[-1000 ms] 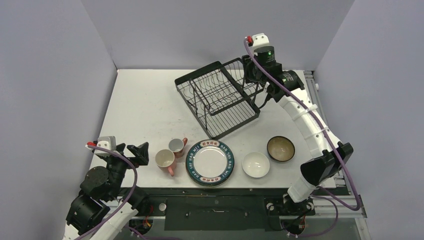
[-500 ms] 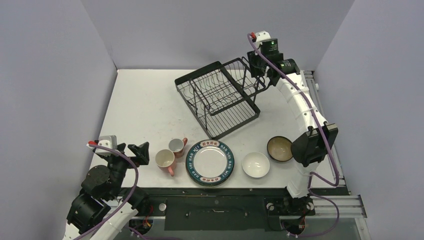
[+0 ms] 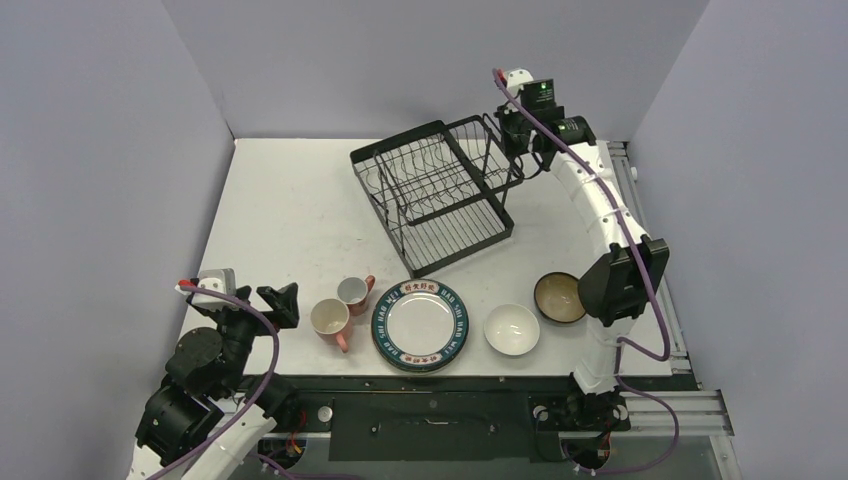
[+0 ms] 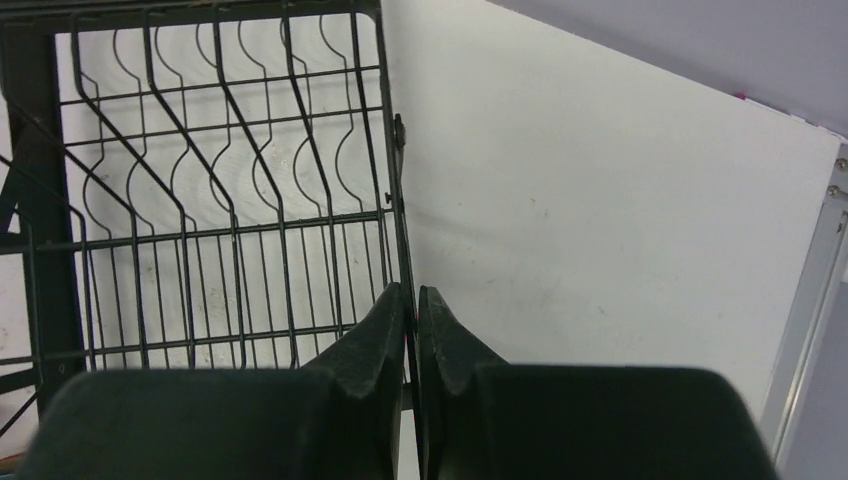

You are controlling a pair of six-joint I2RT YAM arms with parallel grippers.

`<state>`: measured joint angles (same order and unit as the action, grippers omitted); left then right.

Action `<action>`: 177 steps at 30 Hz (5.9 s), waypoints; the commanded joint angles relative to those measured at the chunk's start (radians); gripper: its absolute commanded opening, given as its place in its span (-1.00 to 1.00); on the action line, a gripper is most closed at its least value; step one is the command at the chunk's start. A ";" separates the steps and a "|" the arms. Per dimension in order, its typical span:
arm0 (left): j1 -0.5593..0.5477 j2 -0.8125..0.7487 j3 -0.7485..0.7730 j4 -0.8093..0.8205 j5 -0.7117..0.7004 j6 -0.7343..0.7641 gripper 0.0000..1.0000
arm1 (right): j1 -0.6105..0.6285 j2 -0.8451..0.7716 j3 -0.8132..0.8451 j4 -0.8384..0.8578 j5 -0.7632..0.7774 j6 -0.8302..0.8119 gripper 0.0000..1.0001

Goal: Load the mixed dishes into the dish rack
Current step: Move the dish rack to the center of the board, then pick up the plate from the corner of the board.

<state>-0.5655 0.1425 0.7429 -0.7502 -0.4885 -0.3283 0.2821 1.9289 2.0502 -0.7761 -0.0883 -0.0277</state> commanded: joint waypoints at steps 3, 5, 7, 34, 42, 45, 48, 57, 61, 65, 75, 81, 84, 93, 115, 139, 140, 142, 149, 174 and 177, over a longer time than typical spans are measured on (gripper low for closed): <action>0.012 0.018 0.003 0.051 0.014 0.014 0.93 | -0.023 -0.064 -0.061 0.125 0.058 0.134 -1.00; 0.013 0.017 0.004 0.051 0.015 0.014 0.93 | -0.026 -0.085 -0.094 0.152 0.059 0.163 -1.00; 0.015 0.017 0.004 0.051 0.015 0.014 0.93 | -0.026 -0.103 -0.121 0.168 0.061 0.189 -1.00; 0.029 0.020 0.003 0.055 0.033 0.018 0.93 | 0.077 -0.343 -0.510 0.350 0.222 0.460 -1.00; 0.029 0.038 0.001 0.063 0.057 0.022 0.93 | 0.078 -0.358 -0.496 0.315 0.218 0.437 -0.91; 0.029 0.050 0.000 0.069 0.066 0.024 0.93 | 0.078 -0.374 -0.501 0.300 0.219 0.423 -0.53; 0.029 0.064 0.005 0.069 0.061 0.022 0.93 | 0.074 -0.391 -0.510 0.286 0.224 0.411 -0.33; 0.028 0.103 0.041 0.076 0.085 0.022 0.93 | 0.066 -0.467 -0.529 0.260 0.223 0.391 0.15; 0.028 0.168 0.111 0.044 0.118 0.023 0.93 | 0.068 -0.519 -0.545 0.249 0.186 0.379 0.17; 0.028 0.231 0.194 0.011 0.142 0.025 0.93 | 0.066 -0.571 -0.575 0.244 0.109 0.371 0.17; 0.028 0.443 0.426 -0.185 0.323 -0.019 0.93 | 0.066 -0.771 -0.721 0.227 -0.076 0.422 0.19; 0.027 0.494 0.454 -0.209 0.505 -0.094 0.93 | 0.112 -0.840 -0.747 0.114 -0.079 0.379 0.19; 0.027 0.498 0.439 -0.213 0.575 -0.162 0.93 | 0.148 -0.870 -0.766 0.071 -0.018 0.365 0.19; 0.027 0.465 0.348 -0.209 0.688 -0.343 0.98 | 0.214 -0.955 -0.882 -0.009 0.012 0.367 0.09; -0.199 0.503 0.162 -0.157 0.551 -0.590 0.50 | 0.486 -0.949 -1.021 0.016 0.166 0.455 -0.08; -0.568 0.862 0.075 -0.042 0.109 -0.829 0.20 | 0.513 -0.915 -1.141 0.123 0.212 0.514 -0.19; -0.553 0.867 0.066 -0.014 0.124 -0.826 0.14 | 0.513 -0.910 -1.145 0.137 0.210 0.516 -0.20; -0.522 0.886 0.041 0.019 0.154 -0.819 0.03 | 0.513 -0.897 -1.152 0.150 0.208 0.517 -0.23; -0.435 0.905 -0.013 0.083 0.194 -0.781 -0.14 | 0.511 -0.869 -1.160 0.172 0.201 0.515 -0.28; -0.379 0.929 -0.061 0.116 0.226 -0.723 -0.53 | 0.478 -0.795 -1.191 0.236 0.131 0.540 -0.29; -0.379 0.918 -0.038 0.089 0.224 -0.719 -0.42 | 0.477 -0.792 -1.191 0.237 0.130 0.540 -0.29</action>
<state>-0.9478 1.0874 0.6392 -0.6441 -0.2588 -1.0645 0.7654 1.1271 0.8661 -0.5774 0.0444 0.5007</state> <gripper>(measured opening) 0.259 0.357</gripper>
